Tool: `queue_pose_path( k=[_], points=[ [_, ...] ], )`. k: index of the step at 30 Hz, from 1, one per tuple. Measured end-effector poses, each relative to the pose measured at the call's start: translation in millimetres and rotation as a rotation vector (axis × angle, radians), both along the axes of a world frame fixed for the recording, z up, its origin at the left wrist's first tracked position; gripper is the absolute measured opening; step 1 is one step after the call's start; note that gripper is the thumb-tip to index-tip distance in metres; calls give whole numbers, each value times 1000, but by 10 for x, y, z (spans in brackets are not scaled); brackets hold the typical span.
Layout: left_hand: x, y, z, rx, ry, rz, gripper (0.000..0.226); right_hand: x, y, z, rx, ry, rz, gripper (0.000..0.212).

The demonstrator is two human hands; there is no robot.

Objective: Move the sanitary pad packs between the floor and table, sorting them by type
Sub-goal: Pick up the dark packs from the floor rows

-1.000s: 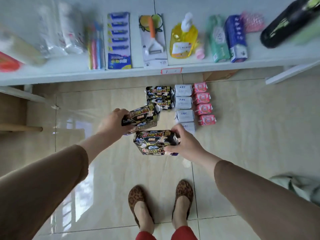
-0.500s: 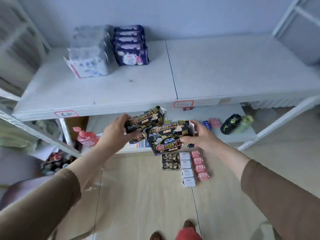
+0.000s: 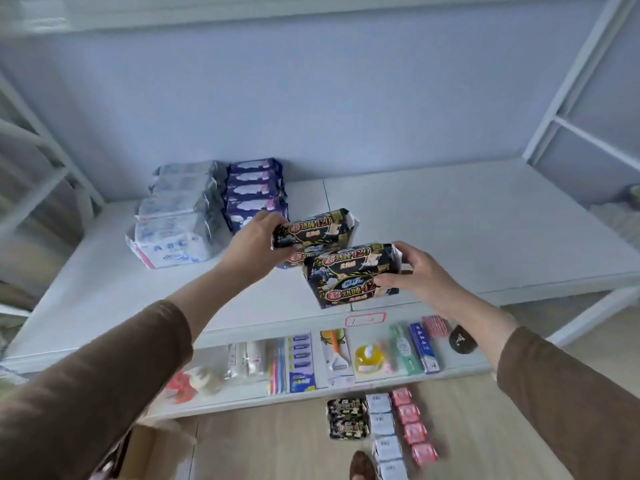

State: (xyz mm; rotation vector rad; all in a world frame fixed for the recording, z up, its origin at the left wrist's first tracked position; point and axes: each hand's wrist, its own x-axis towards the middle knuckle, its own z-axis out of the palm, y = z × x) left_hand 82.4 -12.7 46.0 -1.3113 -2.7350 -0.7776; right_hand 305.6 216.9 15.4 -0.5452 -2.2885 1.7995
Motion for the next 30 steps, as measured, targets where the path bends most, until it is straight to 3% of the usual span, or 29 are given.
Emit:
queue_pose_path(
  k=[6, 15, 17, 22, 30],
  points=[
    [-708, 691, 7, 5, -14, 23, 30, -767, 497, 3, 9, 2, 18, 43],
    [-1738, 1439, -59, -75, 7, -24, 41, -1799, 787, -141, -23, 17, -10, 40],
    [-1966, 1603, -43, -83, -62, -35, 42, -1974, 831, -167, -26, 12, -34, 41],
    [-2530, 1928, 28, -91, -486, -41, 52, -2254, 954, -248, -35, -21, -68, 42],
    [-3024, 2190, -320, -87, -138, -50, 33, -2540, 1076, -347, 2, -50, -162, 38]
  ],
)
